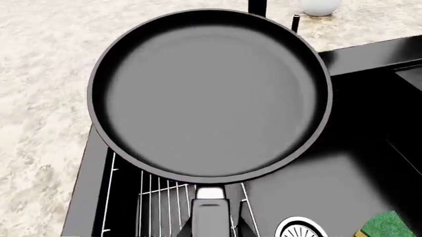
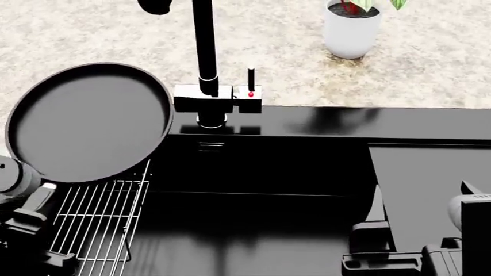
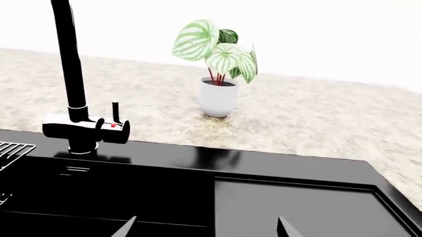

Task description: Pick the pan and sponge and place them into the sink. Then turn on the water.

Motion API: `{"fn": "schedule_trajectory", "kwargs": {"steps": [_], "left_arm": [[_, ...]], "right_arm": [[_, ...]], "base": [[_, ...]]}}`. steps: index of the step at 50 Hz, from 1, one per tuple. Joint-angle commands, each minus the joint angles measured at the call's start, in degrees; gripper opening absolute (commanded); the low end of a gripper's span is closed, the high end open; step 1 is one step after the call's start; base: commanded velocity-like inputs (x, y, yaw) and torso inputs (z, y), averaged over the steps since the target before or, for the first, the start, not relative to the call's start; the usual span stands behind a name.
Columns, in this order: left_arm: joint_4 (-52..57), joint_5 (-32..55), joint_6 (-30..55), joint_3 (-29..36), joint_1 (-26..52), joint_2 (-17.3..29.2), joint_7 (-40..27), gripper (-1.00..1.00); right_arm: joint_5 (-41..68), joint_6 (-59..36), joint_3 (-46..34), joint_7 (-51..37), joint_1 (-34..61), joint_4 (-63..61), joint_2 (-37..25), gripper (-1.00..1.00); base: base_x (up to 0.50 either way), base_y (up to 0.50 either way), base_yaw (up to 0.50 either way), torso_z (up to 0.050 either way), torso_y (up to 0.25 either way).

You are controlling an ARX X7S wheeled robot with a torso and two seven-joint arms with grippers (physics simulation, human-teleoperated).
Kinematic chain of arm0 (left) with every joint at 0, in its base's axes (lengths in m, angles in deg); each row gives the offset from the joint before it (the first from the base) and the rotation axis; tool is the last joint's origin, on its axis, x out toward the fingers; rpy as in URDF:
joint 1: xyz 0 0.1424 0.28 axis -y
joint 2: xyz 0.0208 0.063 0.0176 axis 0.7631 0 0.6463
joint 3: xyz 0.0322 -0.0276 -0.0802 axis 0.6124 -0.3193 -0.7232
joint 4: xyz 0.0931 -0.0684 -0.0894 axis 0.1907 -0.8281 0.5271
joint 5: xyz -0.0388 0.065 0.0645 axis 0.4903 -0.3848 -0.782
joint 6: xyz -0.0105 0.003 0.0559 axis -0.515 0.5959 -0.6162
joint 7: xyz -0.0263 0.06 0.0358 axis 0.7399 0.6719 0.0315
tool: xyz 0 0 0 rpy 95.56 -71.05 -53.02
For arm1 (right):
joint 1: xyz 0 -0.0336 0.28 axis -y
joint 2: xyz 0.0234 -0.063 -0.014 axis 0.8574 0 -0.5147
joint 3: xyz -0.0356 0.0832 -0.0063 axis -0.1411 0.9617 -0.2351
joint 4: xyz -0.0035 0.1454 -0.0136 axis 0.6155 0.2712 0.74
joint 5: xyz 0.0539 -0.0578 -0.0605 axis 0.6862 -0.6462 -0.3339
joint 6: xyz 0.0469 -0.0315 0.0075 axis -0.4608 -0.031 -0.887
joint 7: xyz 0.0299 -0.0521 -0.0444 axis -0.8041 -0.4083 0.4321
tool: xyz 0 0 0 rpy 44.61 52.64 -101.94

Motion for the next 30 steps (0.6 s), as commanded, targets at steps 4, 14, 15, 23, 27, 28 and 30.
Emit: {"fn": "schedule_trajectory", "kwargs": {"steps": [4, 14, 15, 23, 27, 28, 30], "left_arm": [[-5.8, -1.0, -0.5, 7.4, 10.4, -14.2, -1.0, -1.0], [-14.9, -6.3, 0.7, 11.8, 16.6, -23.8, 5.5, -1.0], [-15.4, -7.0, 0.9, 12.2, 16.9, -24.4, 6.1, -1.0], [-19.1, -11.2, -0.2, 15.8, 14.7, -29.5, 9.2, -1.0], [-19.8, -12.5, -0.9, 16.7, 14.6, -31.2, 10.0, -1.0], [-19.5, -12.5, -1.1, 17.1, 14.0, -31.9, 9.8, -1.0], [-19.0, -12.8, -1.4, 17.6, 13.4, -32.3, 9.7, -1.0]], "right_arm": [[0.7, 0.3, 2.0, 0.0, -0.9, -0.5, -0.1, 1.0], [5.1, -0.3, 6.1, -2.7, -2.4, -1.6, -2.0, 1.0], [5.2, -0.4, 6.2, -2.8, -2.4, -1.6, -2.1, 1.0], [7.6, -0.2, 9.6, -4.7, -2.8, -2.5, -3.6, 1.0], [8.2, -0.3, 10.4, -5.0, -3.4, -2.7, -4.1, 1.0], [8.0, -0.1, 10.6, -4.9, -3.8, -2.6, -4.1, 1.0], [7.5, 0.0, 10.4, -4.6, -4.0, -2.5, -3.8, 1.0]], "base": [[0.0, 0.0, 0.0, 0.0, 0.003], [0.0, 0.0, 0.0, 0.0, 0.002], [0.0, 0.0, 0.0, 0.0, 0.0], [0.0, 0.0, 0.0, 0.001, 0.001], [0.0, 0.0, 0.0, 0.0, 0.003], [0.0, 0.0, 0.0, 0.0, 0.0], [0.0, 0.0, 0.0, 0.0, 0.0]]}}
